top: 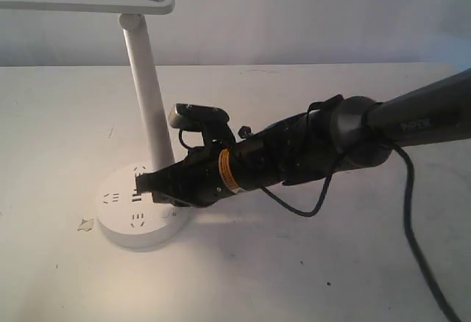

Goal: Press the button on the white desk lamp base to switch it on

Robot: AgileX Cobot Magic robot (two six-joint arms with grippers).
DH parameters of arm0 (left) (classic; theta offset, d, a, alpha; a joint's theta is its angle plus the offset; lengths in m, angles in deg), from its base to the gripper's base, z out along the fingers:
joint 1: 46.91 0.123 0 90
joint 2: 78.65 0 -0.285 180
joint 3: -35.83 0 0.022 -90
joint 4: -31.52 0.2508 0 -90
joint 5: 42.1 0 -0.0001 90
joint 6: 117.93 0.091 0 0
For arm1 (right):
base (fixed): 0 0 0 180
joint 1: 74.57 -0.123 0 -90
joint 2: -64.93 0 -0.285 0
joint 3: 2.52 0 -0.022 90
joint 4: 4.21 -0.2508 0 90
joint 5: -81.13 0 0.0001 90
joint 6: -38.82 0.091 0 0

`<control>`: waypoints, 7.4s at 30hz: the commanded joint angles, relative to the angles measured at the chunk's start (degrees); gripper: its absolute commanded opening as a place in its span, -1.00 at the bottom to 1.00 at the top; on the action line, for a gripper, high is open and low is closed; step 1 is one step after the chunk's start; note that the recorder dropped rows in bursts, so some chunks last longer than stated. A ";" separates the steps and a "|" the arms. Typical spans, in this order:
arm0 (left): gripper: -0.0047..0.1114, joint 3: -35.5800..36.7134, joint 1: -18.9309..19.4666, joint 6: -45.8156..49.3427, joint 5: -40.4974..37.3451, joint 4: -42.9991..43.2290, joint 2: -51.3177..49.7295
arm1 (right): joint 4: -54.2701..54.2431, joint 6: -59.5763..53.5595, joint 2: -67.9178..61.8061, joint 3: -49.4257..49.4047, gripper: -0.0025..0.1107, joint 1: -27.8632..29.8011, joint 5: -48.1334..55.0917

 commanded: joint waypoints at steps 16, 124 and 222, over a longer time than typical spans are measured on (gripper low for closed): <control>-0.92 0.11 -0.46 0.00 0.12 -0.26 0.18 | 14.39 1.42 42.13 -23.02 -0.96 0.09 12.59; -0.92 0.11 -0.45 0.00 0.11 -0.26 0.18 | -57.40 -73.10 113.35 -63.39 -0.96 29.91 47.98; -0.92 0.11 -0.45 0.00 0.11 -0.26 0.18 | -83.55 -104.99 113.35 -63.39 -0.96 35.09 47.14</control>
